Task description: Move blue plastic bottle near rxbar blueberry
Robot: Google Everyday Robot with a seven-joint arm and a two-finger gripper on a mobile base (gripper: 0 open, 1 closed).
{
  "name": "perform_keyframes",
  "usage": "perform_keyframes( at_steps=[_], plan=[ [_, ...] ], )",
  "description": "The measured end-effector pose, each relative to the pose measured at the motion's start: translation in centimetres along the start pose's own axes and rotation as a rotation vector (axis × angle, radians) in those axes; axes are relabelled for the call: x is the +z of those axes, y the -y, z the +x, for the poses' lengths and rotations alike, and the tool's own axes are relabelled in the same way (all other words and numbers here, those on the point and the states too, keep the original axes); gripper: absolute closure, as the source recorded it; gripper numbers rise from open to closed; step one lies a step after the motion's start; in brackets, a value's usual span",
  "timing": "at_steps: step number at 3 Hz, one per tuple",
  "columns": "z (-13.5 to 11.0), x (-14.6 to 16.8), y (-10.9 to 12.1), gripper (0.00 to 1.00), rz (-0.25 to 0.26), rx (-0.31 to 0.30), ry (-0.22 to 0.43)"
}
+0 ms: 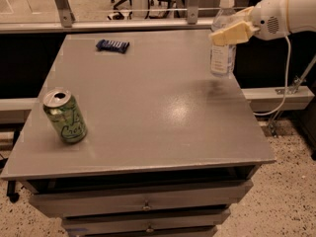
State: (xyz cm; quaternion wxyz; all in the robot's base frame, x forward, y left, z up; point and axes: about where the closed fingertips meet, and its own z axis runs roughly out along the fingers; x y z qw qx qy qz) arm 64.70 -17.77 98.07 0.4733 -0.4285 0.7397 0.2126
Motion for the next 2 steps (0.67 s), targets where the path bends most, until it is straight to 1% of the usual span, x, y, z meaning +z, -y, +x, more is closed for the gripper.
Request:
perform_keyframes(
  at_steps=[1, 2],
  plan=[
    [0.0, 0.0, 0.0, 1.0, -0.001, 0.0, 0.0],
    [-1.5, 2.5, -0.1, 1.0, -0.004, -0.015, 0.048]
  ],
)
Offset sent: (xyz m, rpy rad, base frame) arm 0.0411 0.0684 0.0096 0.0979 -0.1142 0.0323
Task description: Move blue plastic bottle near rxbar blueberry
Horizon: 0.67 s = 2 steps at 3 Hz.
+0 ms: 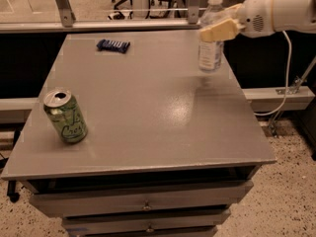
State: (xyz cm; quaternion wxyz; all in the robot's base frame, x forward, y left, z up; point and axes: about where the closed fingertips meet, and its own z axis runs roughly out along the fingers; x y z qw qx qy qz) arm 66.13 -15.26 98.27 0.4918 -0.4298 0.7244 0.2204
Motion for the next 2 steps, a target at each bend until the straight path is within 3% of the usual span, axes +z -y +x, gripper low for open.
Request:
perform_keyframes(
  at_steps=[2],
  plan=[
    [-6.5, 11.4, 2.1, 1.0, -0.004, -0.081, 0.104]
  ],
)
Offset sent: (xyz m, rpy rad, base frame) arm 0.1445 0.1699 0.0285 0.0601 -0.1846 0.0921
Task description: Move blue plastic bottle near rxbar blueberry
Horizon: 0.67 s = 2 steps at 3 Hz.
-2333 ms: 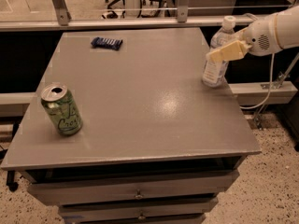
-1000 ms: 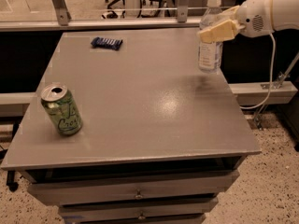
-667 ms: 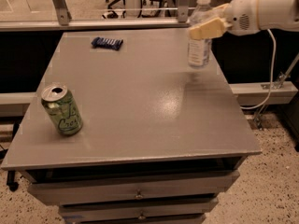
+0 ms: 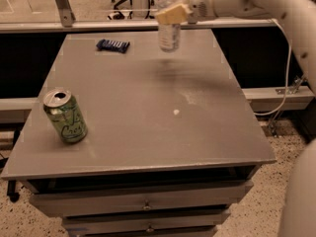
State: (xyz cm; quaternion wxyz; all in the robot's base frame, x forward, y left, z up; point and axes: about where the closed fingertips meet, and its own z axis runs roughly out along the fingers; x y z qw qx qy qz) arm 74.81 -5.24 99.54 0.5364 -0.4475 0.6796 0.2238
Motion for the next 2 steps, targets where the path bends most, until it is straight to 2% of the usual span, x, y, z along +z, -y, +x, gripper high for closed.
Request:
perform_keyframes(
  at_steps=[2],
  plan=[
    [-0.9, 10.6, -0.9, 1.0, -0.077, -0.015, -0.009]
  ],
)
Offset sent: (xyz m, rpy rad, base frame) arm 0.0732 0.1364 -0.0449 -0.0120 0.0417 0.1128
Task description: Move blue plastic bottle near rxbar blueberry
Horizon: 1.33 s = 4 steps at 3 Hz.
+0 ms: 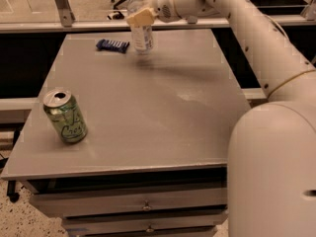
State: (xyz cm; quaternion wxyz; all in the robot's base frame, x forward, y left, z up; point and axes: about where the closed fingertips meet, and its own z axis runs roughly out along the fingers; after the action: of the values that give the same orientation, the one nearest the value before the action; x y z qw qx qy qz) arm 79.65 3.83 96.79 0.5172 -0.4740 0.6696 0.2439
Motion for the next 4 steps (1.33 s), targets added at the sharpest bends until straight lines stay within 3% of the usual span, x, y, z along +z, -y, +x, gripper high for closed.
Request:
perform_keyframes(
  at_steps=[1, 3, 4],
  plan=[
    [0.3, 3.4, 0.1, 1.0, -0.017, -0.01, -0.005],
    [0.8, 4.9, 2.5, 1.0, 0.034, -0.025, -0.009],
    [1.7, 4.7, 3.3, 0.83, 0.05, 0.0, -0.023]
  ],
)
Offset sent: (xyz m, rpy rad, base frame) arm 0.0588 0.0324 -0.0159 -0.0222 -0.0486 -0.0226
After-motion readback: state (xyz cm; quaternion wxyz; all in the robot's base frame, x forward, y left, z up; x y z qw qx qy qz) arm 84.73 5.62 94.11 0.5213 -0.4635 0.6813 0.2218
